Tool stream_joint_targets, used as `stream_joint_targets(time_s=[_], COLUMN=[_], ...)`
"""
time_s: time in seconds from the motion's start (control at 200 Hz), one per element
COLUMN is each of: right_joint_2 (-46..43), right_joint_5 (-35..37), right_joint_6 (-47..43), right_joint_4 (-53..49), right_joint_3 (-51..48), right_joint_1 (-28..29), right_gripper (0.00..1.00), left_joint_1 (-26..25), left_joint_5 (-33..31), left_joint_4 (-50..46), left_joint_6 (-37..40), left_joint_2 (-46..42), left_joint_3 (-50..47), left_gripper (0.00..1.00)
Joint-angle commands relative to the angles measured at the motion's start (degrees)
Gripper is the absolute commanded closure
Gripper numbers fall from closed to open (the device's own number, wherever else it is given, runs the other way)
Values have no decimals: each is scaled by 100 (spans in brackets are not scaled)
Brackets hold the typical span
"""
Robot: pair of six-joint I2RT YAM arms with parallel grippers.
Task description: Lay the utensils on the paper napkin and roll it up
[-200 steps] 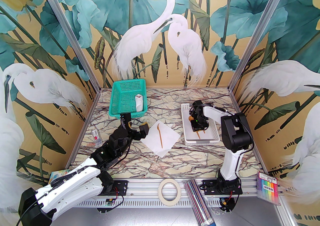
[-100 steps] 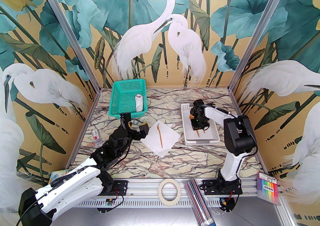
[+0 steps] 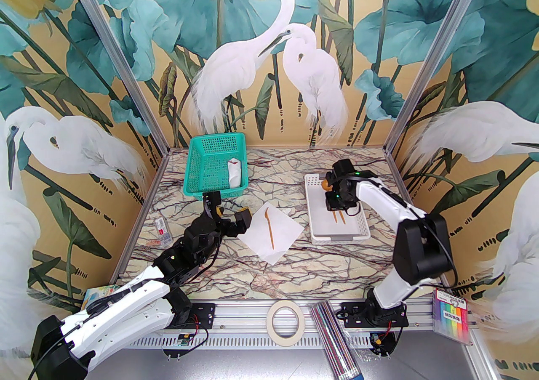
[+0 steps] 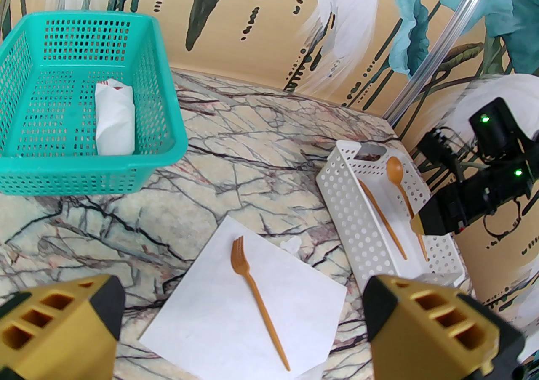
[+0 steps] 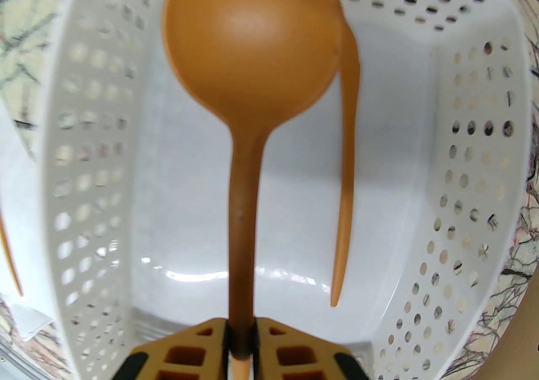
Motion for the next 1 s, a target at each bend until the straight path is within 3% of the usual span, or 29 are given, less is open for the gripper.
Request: stream_joint_targets(time_s=[0.0,0.25,0.47,0.655,0.995], right_joint_2=[-348,-985,-1117,-882,29], right_joint_5=[-361,-900,-892,-718,-821], right_joint_6=[235,794,1445,1956,2156], right_joint_4=[-209,-164,53,456,870], right_joint_3=[69,220,393,322,241], right_joint_1=[60,456,1130,1740,2190], right_gripper=[82,83,83,83,83], left_joint_1=[40,38,36,36,36], left_joint_5=[319,841,1378,1493,1297], left_joint_4=[413,950,1250,1325,1064], left_joint_6=[-523,-1313,-1849,-2128,-2128], left_joint_2=[106,666,1241,1590,1503], left_joint_3=[-260,-526,-531,-561,-589], left_gripper=[1,1,0,1,1])
